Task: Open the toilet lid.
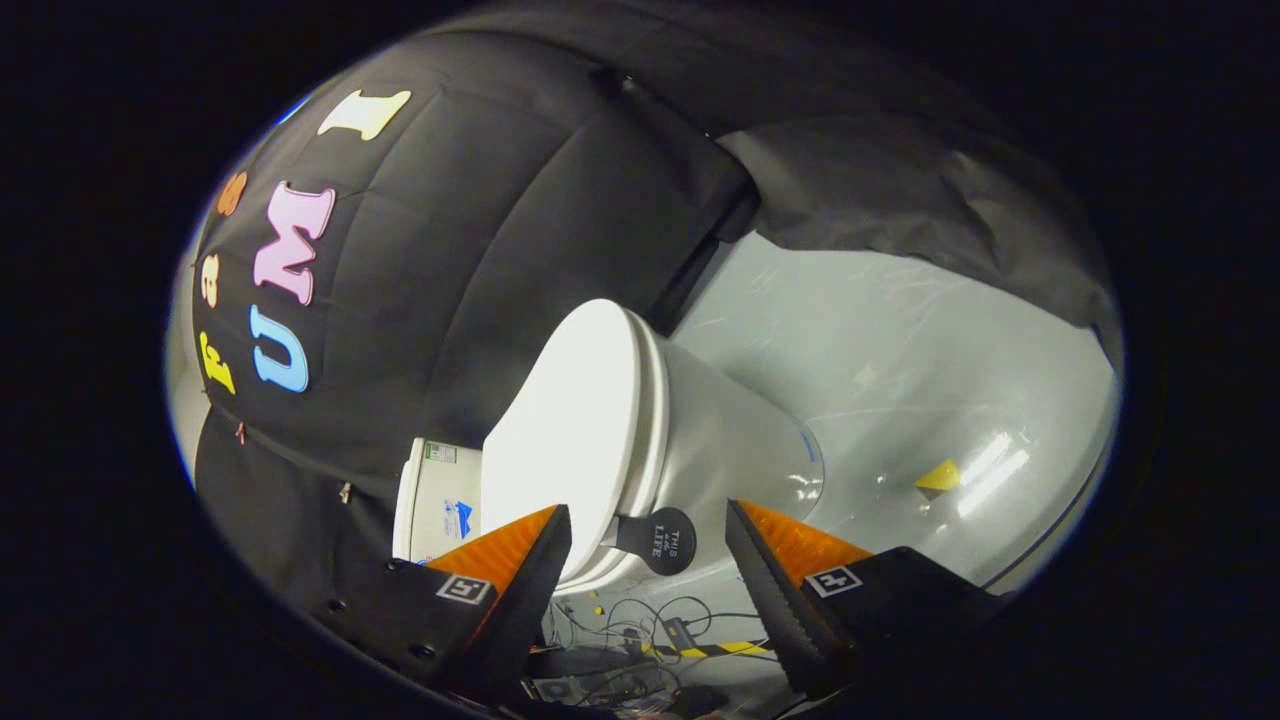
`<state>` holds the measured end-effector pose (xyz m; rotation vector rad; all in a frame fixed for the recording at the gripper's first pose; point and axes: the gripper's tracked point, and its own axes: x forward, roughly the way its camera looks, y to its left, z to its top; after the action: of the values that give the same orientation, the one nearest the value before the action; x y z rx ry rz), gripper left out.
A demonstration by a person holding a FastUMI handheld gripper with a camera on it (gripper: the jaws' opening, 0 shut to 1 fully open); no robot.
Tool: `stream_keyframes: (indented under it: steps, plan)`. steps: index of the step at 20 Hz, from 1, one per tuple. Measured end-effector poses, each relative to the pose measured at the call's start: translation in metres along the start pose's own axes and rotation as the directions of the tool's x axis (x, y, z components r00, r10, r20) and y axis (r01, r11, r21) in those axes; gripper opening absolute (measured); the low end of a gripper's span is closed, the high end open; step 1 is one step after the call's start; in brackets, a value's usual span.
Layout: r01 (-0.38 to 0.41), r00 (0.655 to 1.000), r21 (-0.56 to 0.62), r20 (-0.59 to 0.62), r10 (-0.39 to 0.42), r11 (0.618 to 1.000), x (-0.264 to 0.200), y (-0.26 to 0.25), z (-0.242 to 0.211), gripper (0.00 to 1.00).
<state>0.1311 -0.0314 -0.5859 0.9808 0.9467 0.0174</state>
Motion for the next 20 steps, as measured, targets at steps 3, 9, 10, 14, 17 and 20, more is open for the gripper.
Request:
stream_keyframes:
  steps: [3,9,10,14,17,20]
  plan:
    - [-0.003,0.999,0.054,-0.053,0.006,0.999,0.014,-0.004,-0.016,0.96]
    - [-0.075,0.994,0.207,-0.06,0.09,0.975,0.036,0.005,-0.019,0.23]
    - [-0.078,0.993,0.176,-0.071,0.091,0.981,0.017,0.004,-0.017,0.09]
    - [-0.044,0.998,0.101,-0.043,0.049,0.994,0.01,0.018,-0.01,0.08]
    - [-0.051,0.998,0.082,-0.017,0.053,0.995,-0.005,0.036,-0.004,0.06]
    - [-0.045,0.999,0.049,0.007,0.045,0.998,-0.019,0.065,0.0,0.05]
